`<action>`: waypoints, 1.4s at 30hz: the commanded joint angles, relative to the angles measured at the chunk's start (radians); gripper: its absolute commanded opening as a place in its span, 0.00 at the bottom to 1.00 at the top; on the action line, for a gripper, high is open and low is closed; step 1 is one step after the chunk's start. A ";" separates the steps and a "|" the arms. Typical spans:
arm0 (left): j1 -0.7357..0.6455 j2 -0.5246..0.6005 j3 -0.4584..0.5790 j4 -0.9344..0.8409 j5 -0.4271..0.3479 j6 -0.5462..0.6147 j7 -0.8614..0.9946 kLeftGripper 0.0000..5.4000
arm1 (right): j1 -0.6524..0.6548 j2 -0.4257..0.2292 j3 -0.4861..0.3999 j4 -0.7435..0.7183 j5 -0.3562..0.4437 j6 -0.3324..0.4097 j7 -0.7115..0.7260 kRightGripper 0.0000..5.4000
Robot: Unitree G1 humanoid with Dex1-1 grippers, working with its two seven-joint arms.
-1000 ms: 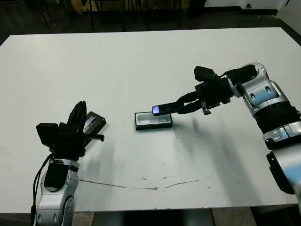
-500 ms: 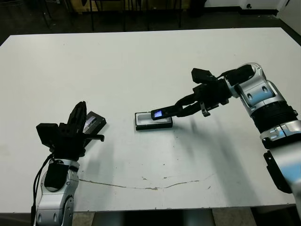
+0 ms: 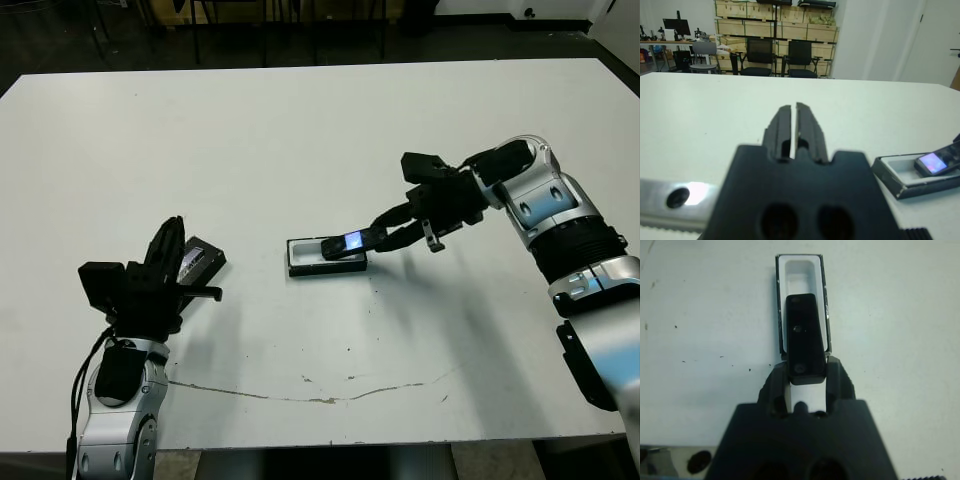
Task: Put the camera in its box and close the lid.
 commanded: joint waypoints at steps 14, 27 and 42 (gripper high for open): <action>0.016 0.004 -0.005 0.006 0.023 0.017 0.016 0.00 | -0.012 0.034 0.053 -0.041 -0.059 0.034 0.003 0.07; 0.015 -0.003 -0.010 0.017 0.019 0.000 0.020 0.00 | -0.050 0.137 0.086 -0.009 -0.057 0.057 0.026 0.07; 0.015 -0.004 -0.010 0.011 0.017 0.008 0.032 0.00 | -0.028 0.156 0.119 -0.005 -0.097 0.025 -0.012 0.07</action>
